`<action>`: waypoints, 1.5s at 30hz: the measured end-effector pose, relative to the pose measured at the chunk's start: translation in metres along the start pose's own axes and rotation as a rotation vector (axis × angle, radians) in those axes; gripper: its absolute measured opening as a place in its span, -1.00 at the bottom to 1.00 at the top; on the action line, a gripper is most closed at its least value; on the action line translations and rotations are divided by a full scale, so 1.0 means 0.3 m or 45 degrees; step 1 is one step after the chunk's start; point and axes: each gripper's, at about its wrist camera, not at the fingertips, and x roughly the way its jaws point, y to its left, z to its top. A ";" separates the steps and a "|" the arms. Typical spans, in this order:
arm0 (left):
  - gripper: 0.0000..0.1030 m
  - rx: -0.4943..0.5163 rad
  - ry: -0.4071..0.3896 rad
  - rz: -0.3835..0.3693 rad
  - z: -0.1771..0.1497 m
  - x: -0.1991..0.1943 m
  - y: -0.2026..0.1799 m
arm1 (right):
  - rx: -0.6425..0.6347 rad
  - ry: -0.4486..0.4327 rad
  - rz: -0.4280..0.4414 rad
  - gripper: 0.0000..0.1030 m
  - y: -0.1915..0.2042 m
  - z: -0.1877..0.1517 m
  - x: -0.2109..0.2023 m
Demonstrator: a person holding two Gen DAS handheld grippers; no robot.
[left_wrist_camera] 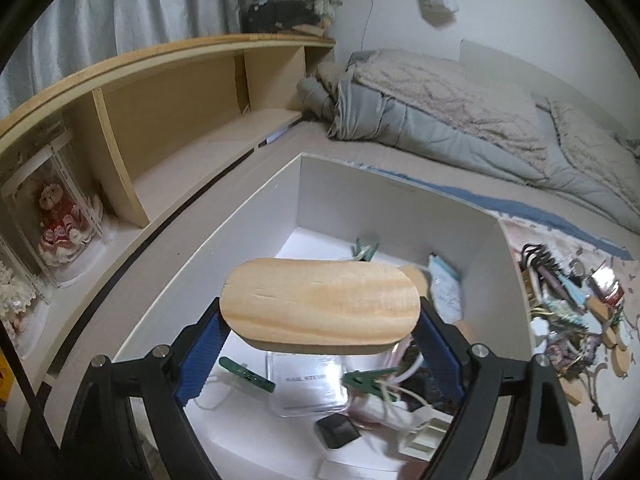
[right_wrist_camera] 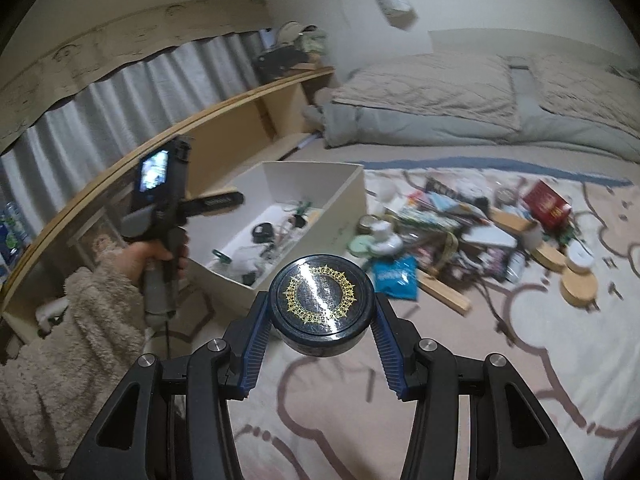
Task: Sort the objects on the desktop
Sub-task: 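Carry the wooden block over the shoe box with left while right carries the tin, then open left gripper to drop the block into the shoe box while right carries the tin over, then lower the black round tin into the shoe box and open right gripper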
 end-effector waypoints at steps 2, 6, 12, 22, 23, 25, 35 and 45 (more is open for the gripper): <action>0.74 0.002 0.036 -0.003 -0.003 0.025 0.008 | -0.015 -0.001 0.018 -0.02 0.018 0.017 0.018; 0.74 0.008 0.075 0.007 -0.003 0.052 0.015 | -0.048 0.002 0.046 -0.02 0.055 0.056 0.060; 0.87 -0.011 0.062 0.010 0.005 0.048 0.031 | -0.113 -0.002 0.053 -0.02 0.102 0.105 0.127; 0.95 -0.018 0.051 -0.006 -0.026 0.029 0.060 | -0.127 0.013 0.103 -0.02 0.137 0.197 0.246; 0.95 -0.018 0.047 -0.009 -0.030 0.026 0.061 | -0.130 0.015 0.105 -0.02 0.141 0.210 0.261; 0.95 -0.024 0.035 -0.017 -0.042 0.016 0.062 | -0.135 0.019 0.107 -0.02 0.145 0.235 0.291; 0.95 -0.021 -0.012 -0.089 -0.105 -0.043 0.035 | -0.116 0.069 0.055 -0.02 0.120 0.336 0.473; 0.95 -0.070 -0.045 -0.155 -0.151 -0.096 0.024 | -0.150 0.179 -0.007 -0.02 0.123 0.411 0.730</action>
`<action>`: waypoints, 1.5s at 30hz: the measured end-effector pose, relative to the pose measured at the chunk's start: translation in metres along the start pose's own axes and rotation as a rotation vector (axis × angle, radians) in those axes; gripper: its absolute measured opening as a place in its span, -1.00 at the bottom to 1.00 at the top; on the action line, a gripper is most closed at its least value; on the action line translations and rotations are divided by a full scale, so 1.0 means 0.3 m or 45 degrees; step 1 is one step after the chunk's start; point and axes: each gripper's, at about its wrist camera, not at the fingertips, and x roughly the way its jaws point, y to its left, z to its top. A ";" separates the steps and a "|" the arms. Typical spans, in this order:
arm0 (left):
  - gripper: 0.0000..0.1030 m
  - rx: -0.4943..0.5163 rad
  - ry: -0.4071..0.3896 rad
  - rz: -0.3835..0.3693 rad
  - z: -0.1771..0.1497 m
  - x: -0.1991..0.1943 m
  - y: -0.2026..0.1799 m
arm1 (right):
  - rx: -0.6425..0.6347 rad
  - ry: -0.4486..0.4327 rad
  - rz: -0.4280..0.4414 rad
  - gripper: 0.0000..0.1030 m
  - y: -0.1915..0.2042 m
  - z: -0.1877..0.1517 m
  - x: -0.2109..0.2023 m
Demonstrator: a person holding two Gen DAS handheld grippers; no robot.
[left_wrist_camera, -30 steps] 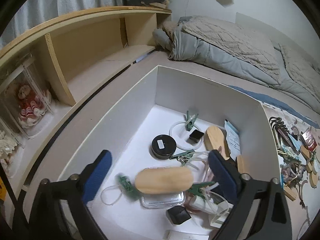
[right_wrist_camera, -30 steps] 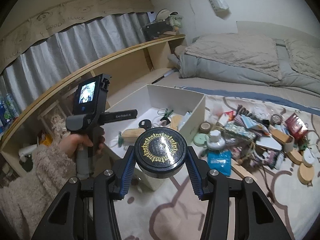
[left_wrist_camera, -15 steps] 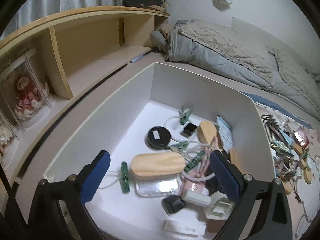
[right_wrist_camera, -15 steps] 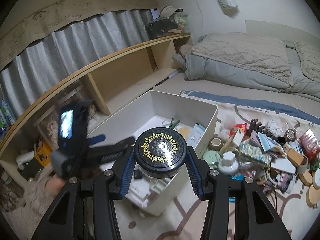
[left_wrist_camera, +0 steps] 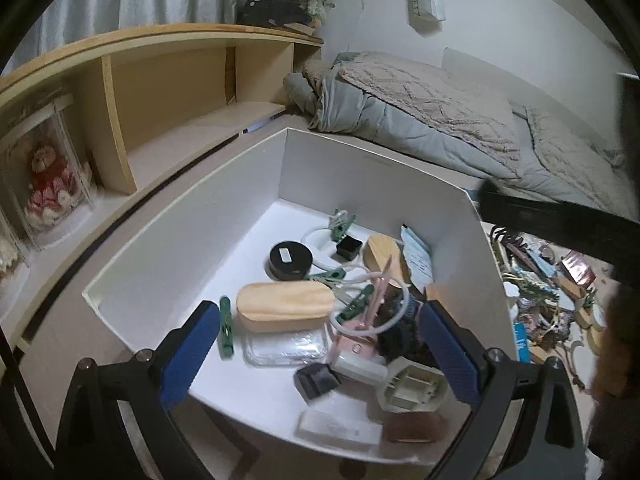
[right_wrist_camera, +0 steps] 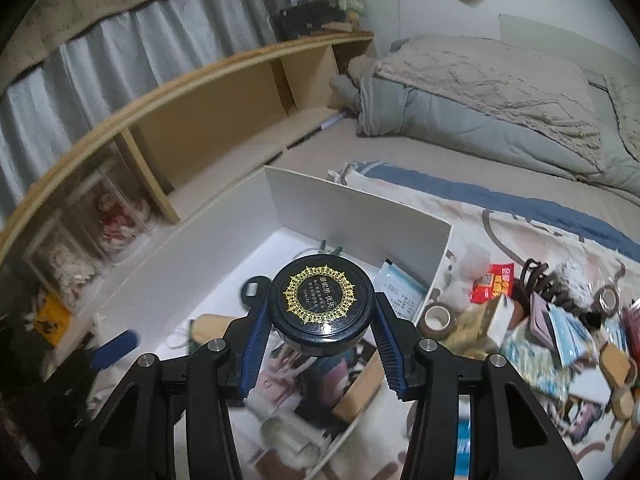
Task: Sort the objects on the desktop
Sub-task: 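Lower the black round tin into the shoe box and open right gripper, then move both tools away from the shoe box back toward the cluttered pile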
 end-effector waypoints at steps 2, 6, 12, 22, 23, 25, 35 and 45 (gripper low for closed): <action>0.95 0.011 -0.015 0.005 -0.005 -0.010 -0.008 | -0.027 0.021 -0.030 -0.02 0.002 0.009 0.040; 0.95 -0.013 -0.009 -0.030 0.000 -0.010 0.001 | -0.057 0.094 -0.085 -0.03 -0.003 0.033 0.125; 0.95 -0.035 -0.019 -0.051 0.002 -0.011 0.015 | -0.075 0.116 -0.197 -0.02 -0.028 0.065 0.193; 0.95 -0.023 -0.034 -0.041 -0.004 -0.011 0.016 | -0.075 0.076 -0.180 0.08 -0.047 0.073 0.193; 0.98 -0.022 -0.035 -0.037 -0.004 -0.012 0.016 | -0.071 0.066 -0.175 0.39 -0.045 0.077 0.190; 1.00 -0.025 -0.041 -0.034 -0.002 -0.016 0.017 | -0.076 0.027 -0.157 0.75 -0.036 0.076 0.165; 1.00 -0.052 -0.052 -0.044 0.008 -0.034 0.024 | -0.174 -0.101 -0.114 1.00 0.008 0.026 0.045; 1.00 -0.009 -0.075 -0.029 -0.017 -0.094 -0.011 | -0.166 -0.185 -0.109 1.00 0.021 -0.067 -0.087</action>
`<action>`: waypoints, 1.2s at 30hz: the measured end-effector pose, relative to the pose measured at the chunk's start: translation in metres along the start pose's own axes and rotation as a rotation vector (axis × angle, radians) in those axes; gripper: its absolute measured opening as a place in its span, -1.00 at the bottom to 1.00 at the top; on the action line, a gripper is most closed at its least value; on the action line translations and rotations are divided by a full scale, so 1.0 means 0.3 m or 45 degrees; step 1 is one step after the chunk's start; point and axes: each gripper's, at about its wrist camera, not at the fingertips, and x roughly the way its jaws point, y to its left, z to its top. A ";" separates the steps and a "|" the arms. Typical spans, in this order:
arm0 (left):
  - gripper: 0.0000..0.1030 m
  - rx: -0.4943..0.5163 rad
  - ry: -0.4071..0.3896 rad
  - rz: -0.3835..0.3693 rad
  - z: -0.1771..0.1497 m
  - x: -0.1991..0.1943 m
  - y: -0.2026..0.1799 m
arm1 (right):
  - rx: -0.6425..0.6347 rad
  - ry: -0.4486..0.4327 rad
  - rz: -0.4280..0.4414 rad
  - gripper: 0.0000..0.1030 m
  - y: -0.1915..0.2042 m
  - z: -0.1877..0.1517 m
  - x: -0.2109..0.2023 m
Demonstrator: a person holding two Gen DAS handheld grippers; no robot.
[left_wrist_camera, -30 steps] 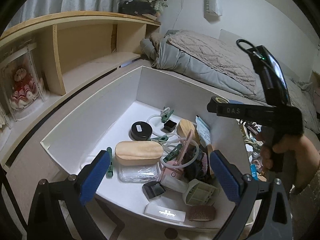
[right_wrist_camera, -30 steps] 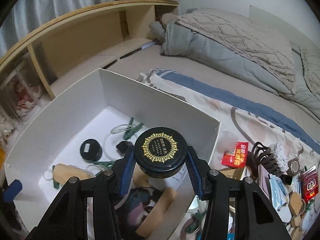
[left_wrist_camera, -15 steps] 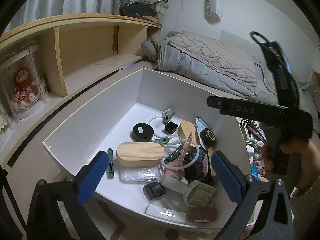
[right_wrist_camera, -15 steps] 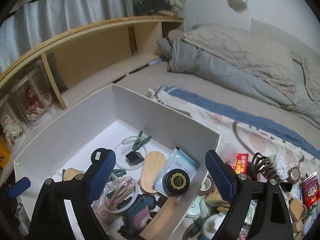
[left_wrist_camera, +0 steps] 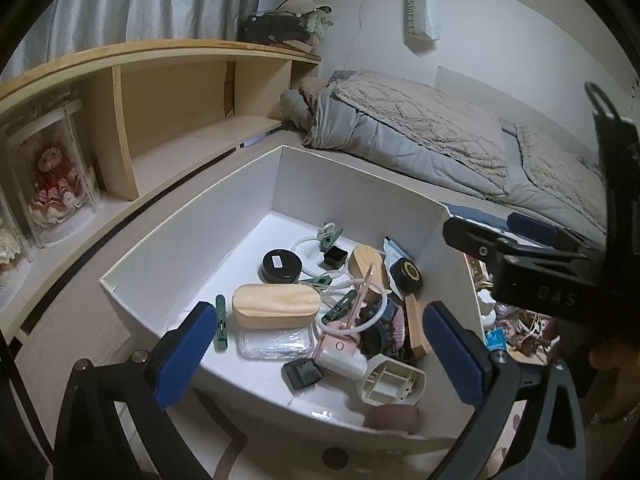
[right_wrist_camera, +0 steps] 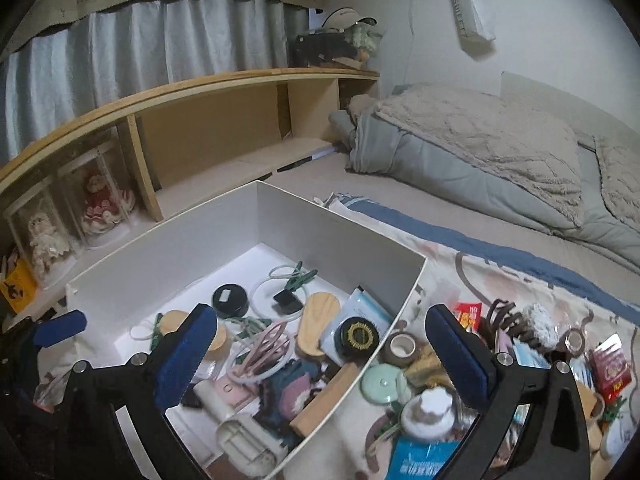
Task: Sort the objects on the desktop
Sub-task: 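Move both tools away from the shoe box back toward the cluttered pile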
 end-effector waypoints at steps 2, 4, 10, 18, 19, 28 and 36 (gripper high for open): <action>1.00 0.004 -0.004 -0.003 -0.006 -0.018 -0.006 | 0.022 -0.011 0.010 1.00 0.001 -0.012 -0.031; 1.00 0.007 -0.007 -0.006 -0.009 -0.036 -0.012 | 0.032 -0.011 0.014 1.00 0.005 -0.021 -0.063; 1.00 0.008 -0.019 -0.043 -0.020 -0.095 -0.030 | 0.012 -0.006 -0.019 1.00 0.016 -0.033 -0.170; 1.00 0.003 -0.045 -0.059 -0.028 -0.198 -0.043 | -0.005 -0.073 -0.080 1.00 0.010 -0.077 -0.324; 1.00 -0.001 -0.049 -0.067 -0.030 -0.213 -0.043 | -0.005 -0.076 -0.090 1.00 0.007 -0.084 -0.338; 1.00 0.015 -0.112 -0.113 -0.051 -0.349 -0.081 | 0.021 -0.099 -0.177 1.00 -0.020 -0.171 -0.524; 1.00 0.044 -0.154 -0.163 -0.070 -0.449 -0.123 | 0.065 -0.133 -0.219 1.00 -0.038 -0.246 -0.696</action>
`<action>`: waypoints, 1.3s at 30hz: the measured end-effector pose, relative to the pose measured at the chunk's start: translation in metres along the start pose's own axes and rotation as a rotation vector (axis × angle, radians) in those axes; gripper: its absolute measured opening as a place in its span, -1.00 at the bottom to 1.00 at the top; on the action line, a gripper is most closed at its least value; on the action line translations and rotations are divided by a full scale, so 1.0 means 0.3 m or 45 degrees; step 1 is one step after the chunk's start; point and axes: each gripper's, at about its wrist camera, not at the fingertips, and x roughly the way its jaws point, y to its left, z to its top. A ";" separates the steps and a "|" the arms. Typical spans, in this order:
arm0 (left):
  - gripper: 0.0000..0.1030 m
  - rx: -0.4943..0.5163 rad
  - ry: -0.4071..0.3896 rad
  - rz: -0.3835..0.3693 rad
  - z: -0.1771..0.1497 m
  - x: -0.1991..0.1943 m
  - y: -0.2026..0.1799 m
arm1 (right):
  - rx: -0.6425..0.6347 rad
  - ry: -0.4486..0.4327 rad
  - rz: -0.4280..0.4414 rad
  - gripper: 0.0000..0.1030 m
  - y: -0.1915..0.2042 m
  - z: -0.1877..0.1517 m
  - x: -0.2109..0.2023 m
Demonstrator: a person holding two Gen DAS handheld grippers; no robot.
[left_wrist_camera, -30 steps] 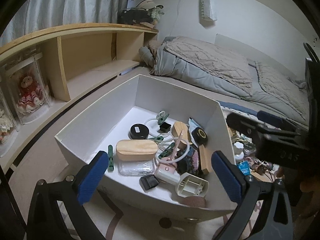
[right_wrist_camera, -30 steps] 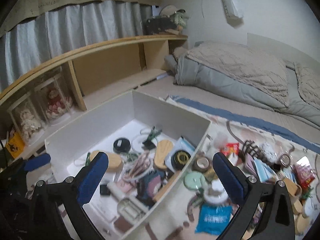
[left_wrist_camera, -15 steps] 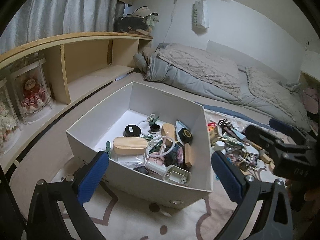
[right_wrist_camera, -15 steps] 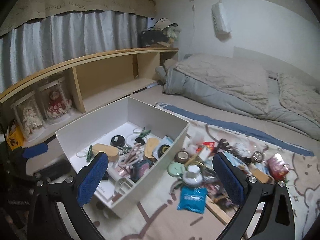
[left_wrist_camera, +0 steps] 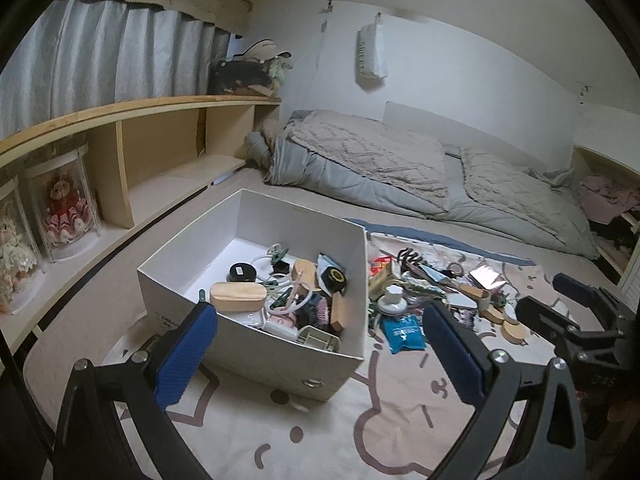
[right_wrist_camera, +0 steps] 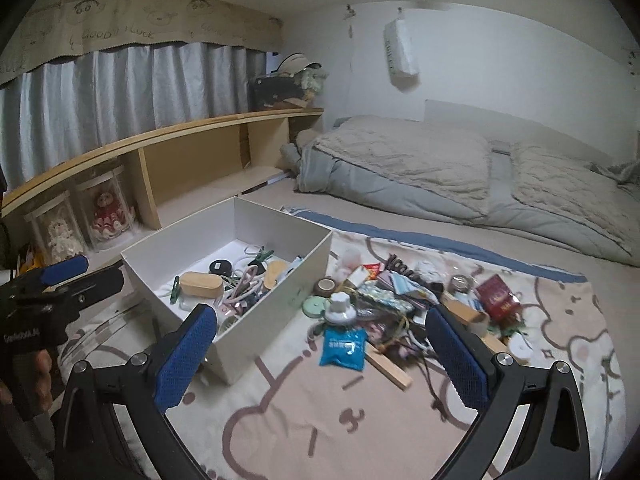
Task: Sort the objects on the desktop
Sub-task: 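Move both tools away from the shoe box back toward the cluttered pile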
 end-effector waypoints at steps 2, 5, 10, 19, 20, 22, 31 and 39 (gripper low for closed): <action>1.00 0.004 -0.005 -0.008 -0.007 -0.021 -0.015 | 0.009 -0.012 0.002 1.00 -0.011 -0.013 -0.043; 1.00 0.012 -0.012 -0.024 -0.016 -0.049 -0.036 | 0.014 -0.027 -0.020 1.00 -0.023 -0.026 -0.100; 1.00 0.028 -0.025 -0.050 -0.032 -0.093 -0.070 | 0.018 -0.051 -0.092 1.00 -0.046 -0.037 -0.174; 1.00 0.075 -0.030 -0.106 -0.048 -0.138 -0.132 | 0.046 -0.062 -0.178 1.00 -0.089 -0.067 -0.268; 1.00 0.077 -0.031 -0.111 -0.047 -0.140 -0.137 | 0.050 -0.062 -0.184 1.00 -0.093 -0.073 -0.274; 1.00 0.081 -0.034 -0.116 -0.047 -0.142 -0.148 | 0.063 -0.062 -0.188 1.00 -0.103 -0.081 -0.282; 1.00 0.076 -0.033 -0.152 -0.052 -0.137 -0.191 | 0.096 -0.060 -0.220 1.00 -0.143 -0.112 -0.306; 1.00 0.120 -0.031 -0.167 -0.076 -0.101 -0.260 | 0.136 -0.060 -0.264 1.00 -0.211 -0.138 -0.317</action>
